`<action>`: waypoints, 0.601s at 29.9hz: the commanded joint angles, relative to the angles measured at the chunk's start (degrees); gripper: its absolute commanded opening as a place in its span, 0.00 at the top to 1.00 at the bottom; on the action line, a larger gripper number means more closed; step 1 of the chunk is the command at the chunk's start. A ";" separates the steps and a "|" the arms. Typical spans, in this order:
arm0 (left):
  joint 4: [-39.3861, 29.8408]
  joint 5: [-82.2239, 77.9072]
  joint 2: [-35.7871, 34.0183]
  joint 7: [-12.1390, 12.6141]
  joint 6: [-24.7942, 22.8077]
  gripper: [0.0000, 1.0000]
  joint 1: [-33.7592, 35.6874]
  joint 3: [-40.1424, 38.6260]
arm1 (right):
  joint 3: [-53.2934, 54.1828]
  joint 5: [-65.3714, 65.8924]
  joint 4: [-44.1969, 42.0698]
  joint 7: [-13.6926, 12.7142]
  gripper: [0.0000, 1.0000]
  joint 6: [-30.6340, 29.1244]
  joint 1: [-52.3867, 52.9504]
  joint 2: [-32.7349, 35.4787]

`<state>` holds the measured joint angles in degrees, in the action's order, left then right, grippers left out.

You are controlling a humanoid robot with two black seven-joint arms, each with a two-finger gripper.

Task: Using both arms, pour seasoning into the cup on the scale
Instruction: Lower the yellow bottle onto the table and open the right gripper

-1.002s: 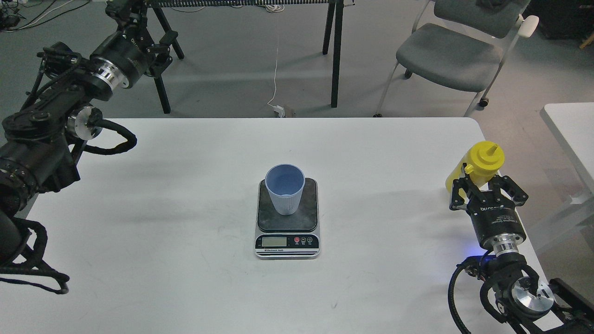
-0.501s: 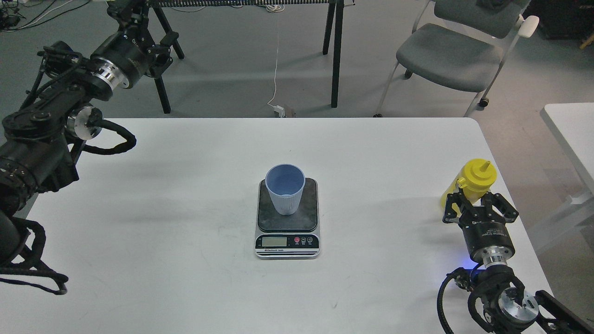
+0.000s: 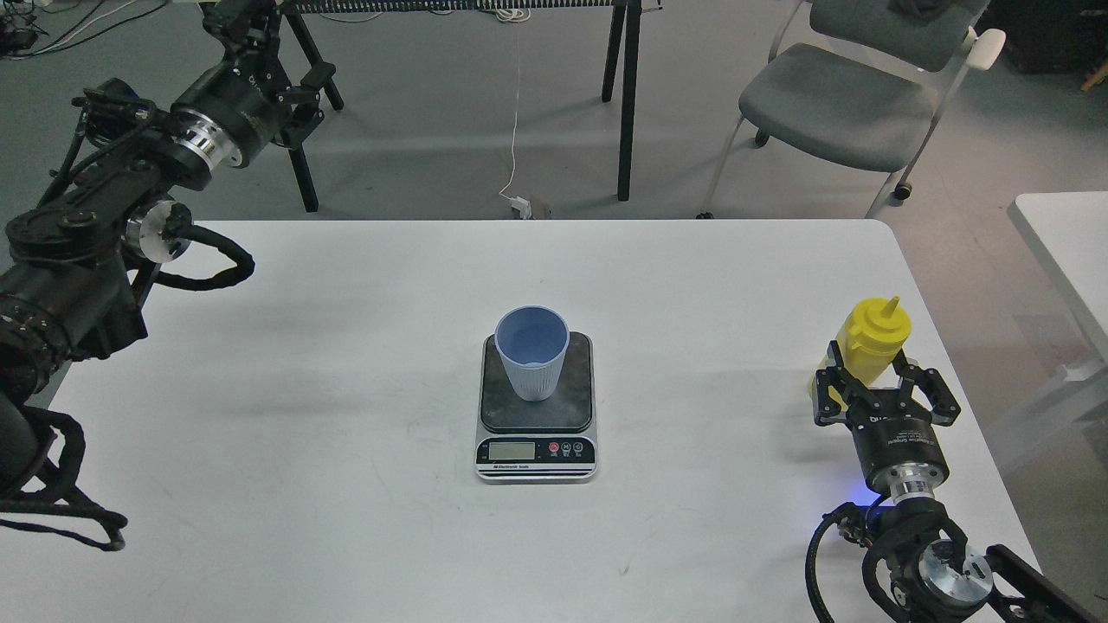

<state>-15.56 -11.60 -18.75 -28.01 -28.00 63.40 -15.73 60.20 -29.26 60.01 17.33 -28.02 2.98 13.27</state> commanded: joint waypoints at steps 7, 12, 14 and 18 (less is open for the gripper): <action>0.00 0.00 -0.32 0.01 0.00 0.07 0.06 0.08 | -0.87 -0.44 1.85 -0.28 0.05 0.02 -0.17 0.35; 0.00 0.00 0.03 0.01 0.00 0.07 0.50 0.00 | -2.10 0.43 9.15 -0.72 0.05 0.02 -2.45 2.37; 0.00 0.09 0.11 0.01 0.00 0.07 0.41 0.00 | -3.94 0.61 10.21 -0.63 0.05 0.02 -3.33 4.12; 0.00 0.09 0.12 0.01 0.00 0.06 0.24 0.00 | -5.35 0.52 11.36 -0.54 0.04 0.02 -5.70 7.55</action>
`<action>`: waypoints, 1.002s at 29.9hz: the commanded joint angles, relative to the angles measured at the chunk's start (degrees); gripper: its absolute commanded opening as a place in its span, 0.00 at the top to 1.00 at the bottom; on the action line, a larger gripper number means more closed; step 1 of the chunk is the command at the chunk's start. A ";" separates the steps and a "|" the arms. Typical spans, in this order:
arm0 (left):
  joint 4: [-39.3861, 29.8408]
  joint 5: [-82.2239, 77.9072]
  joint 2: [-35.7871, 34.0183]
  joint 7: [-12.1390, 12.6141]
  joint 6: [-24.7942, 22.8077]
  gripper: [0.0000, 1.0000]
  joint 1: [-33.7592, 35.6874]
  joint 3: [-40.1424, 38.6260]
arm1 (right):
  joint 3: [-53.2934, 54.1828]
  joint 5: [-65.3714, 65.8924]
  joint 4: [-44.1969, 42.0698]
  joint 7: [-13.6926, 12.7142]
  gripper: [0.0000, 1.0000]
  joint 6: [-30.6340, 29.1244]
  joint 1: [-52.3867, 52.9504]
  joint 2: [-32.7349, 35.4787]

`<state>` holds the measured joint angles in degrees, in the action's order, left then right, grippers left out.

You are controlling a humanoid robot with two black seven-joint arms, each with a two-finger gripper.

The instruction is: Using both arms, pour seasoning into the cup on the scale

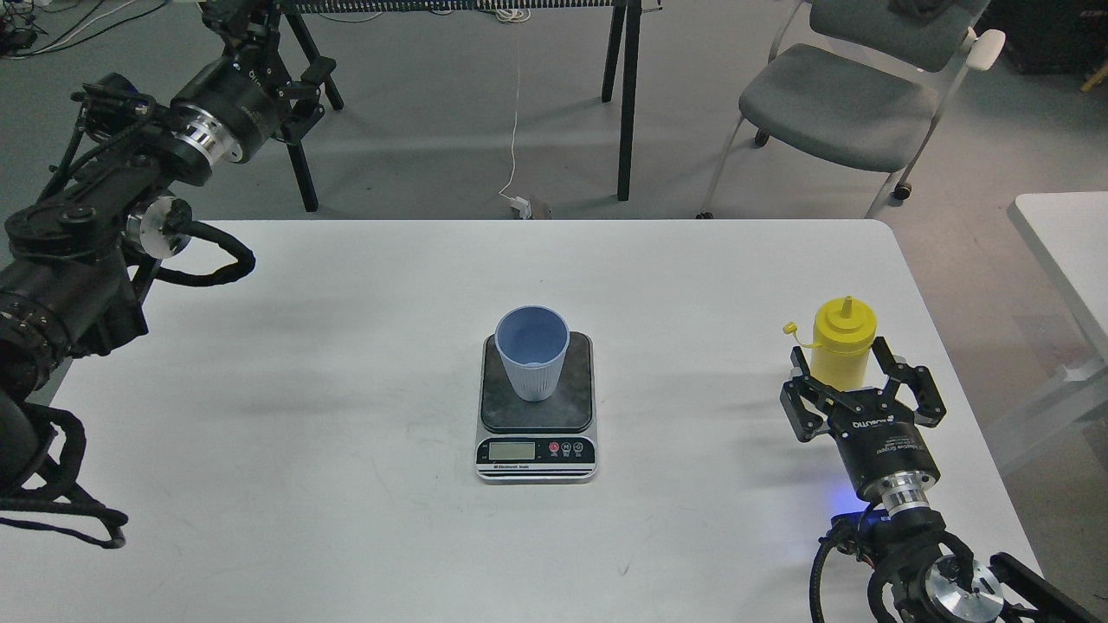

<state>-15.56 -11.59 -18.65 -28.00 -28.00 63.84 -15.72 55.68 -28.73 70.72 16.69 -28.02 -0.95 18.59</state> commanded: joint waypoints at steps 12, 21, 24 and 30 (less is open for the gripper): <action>0.00 0.07 -0.16 0.00 0.00 0.06 -0.12 -0.10 | -0.22 -0.01 2.92 0.09 0.04 0.02 -5.55 5.75; 0.00 0.07 0.02 0.00 0.00 0.06 0.23 -0.19 | -3.30 4.54 3.03 -0.26 0.04 0.02 -6.26 24.89; 0.00 0.07 0.10 0.00 0.00 0.06 0.23 -0.19 | -2.77 10.25 -5.82 -0.43 0.04 0.02 -3.55 30.88; 0.00 0.16 0.46 0.00 0.00 0.06 0.15 -0.45 | -3.65 14.75 -26.14 -6.75 0.04 0.02 14.89 32.92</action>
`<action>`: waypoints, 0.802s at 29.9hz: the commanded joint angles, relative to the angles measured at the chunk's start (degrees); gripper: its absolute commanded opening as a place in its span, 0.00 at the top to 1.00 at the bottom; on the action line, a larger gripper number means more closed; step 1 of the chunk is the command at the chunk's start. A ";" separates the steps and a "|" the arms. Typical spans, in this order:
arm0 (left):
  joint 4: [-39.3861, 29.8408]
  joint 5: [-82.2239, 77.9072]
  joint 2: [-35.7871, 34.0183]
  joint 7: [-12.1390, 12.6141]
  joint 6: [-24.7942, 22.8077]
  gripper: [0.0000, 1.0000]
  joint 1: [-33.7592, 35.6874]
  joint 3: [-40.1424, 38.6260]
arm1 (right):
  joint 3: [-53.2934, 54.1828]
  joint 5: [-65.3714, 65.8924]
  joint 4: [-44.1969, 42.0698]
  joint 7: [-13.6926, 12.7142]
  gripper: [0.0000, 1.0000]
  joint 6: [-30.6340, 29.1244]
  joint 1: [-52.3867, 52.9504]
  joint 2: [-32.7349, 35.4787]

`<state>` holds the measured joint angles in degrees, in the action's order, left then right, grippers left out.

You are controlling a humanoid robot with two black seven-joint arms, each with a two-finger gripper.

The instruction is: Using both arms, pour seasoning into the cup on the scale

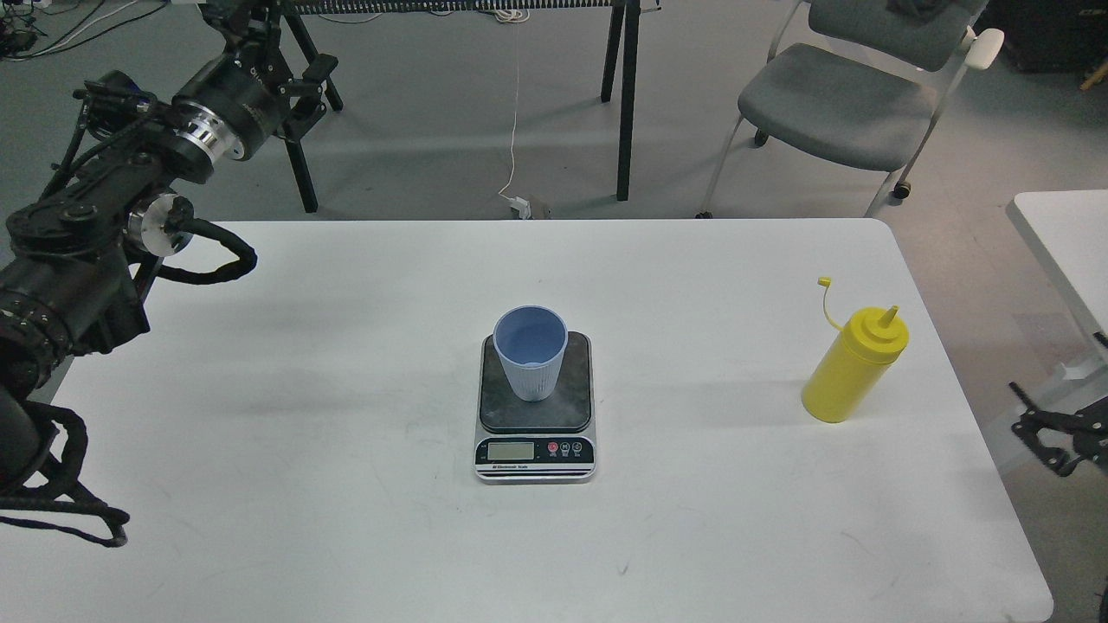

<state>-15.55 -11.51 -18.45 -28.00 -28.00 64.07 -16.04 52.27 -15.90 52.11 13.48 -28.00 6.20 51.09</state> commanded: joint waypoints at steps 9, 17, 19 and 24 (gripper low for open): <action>0.00 0.70 0.79 0.00 0.00 0.06 -0.09 -0.57 | -2.87 5.36 -14.40 -10.06 0.01 0.00 38.07 -7.48; 0.00 0.96 0.70 0.00 0.00 0.06 0.00 -1.36 | -4.19 5.45 -13.70 -9.27 0.01 0.00 47.50 -24.97; 0.09 0.96 0.61 0.00 0.00 0.06 -0.09 -1.63 | -2.97 5.10 -13.70 -8.39 0.01 0.00 46.98 -27.79; 0.09 0.87 0.35 0.00 0.00 0.06 -0.09 -1.63 | -0.50 5.18 -13.70 -8.30 0.01 0.00 43.64 -33.77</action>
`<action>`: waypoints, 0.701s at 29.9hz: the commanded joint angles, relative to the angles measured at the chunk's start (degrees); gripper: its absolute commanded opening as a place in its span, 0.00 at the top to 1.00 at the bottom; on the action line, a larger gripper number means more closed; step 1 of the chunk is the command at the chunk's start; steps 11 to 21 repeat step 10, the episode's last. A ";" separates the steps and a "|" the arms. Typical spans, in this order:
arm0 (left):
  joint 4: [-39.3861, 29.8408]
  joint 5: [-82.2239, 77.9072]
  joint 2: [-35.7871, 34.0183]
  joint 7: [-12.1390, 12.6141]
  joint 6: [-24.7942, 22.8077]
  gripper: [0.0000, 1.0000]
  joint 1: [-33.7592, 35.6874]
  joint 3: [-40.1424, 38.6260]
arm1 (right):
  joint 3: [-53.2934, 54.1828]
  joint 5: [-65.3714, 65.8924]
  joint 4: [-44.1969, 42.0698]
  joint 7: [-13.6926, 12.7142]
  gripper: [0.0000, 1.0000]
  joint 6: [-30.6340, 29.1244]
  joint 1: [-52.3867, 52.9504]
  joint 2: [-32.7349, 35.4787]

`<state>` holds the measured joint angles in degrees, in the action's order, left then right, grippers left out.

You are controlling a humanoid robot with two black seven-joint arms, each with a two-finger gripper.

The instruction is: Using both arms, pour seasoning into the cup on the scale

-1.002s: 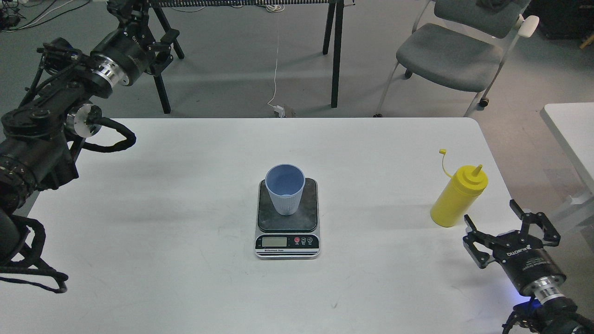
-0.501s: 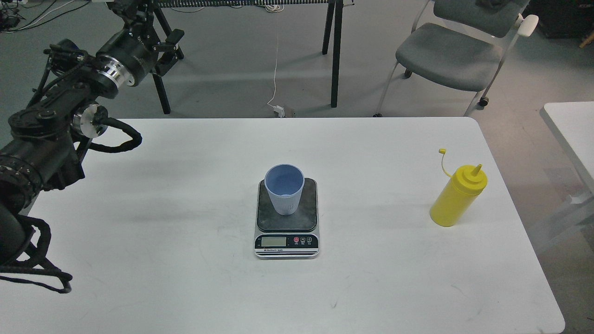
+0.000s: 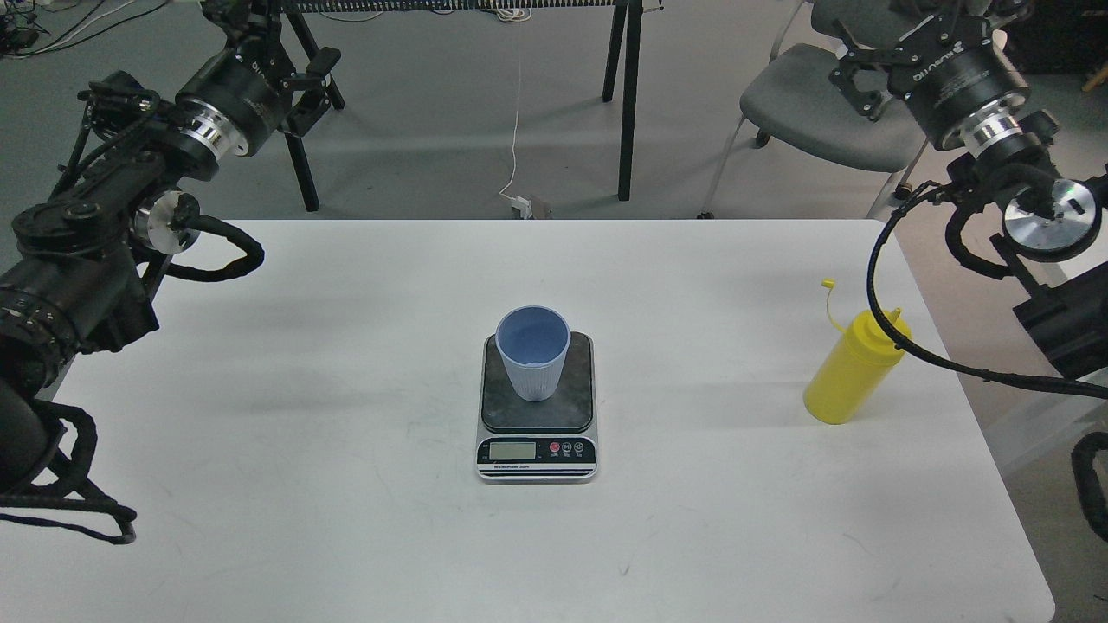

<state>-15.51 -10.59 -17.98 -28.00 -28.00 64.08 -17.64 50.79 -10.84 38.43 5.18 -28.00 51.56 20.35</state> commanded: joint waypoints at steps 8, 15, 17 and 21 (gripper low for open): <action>0.04 -0.04 -0.39 0.00 0.00 0.06 0.08 -0.02 | 0.37 0.46 -0.37 0.09 0.01 0.00 -2.52 -6.11; 0.04 -0.04 -0.39 0.00 0.00 0.06 0.08 -0.02 | 0.19 0.46 -0.37 0.09 0.01 0.00 -2.69 -6.02; 0.04 -0.04 -0.39 0.00 0.00 0.06 0.08 -0.02 | 0.19 0.46 -0.37 0.09 0.01 0.00 -2.69 -6.02; 0.04 -0.04 -0.39 0.00 0.00 0.06 0.08 -0.02 | 0.19 0.46 -0.37 0.09 0.01 0.00 -2.69 -6.02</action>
